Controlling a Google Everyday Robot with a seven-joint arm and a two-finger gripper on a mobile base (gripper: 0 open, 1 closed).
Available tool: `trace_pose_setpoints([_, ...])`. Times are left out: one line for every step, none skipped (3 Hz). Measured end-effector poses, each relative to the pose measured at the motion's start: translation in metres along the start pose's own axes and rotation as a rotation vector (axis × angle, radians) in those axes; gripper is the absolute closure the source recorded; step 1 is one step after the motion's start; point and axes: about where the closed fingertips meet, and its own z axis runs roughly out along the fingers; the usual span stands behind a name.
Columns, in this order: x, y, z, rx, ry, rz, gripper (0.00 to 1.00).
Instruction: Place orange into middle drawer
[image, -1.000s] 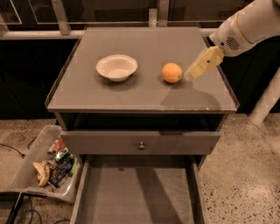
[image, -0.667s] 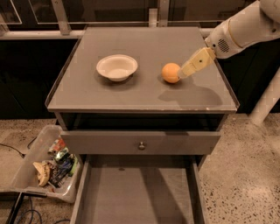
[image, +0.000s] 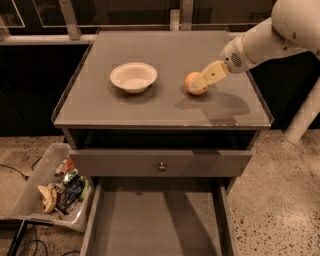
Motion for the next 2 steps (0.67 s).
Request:
trace_pose_setpoints([0.001, 0.000, 0.021, 0.003, 0.015, 0.010, 0.00])
trace_pose_setpoints([0.007, -0.002, 0.039, 0.013, 0.044, 0.018, 0.00])
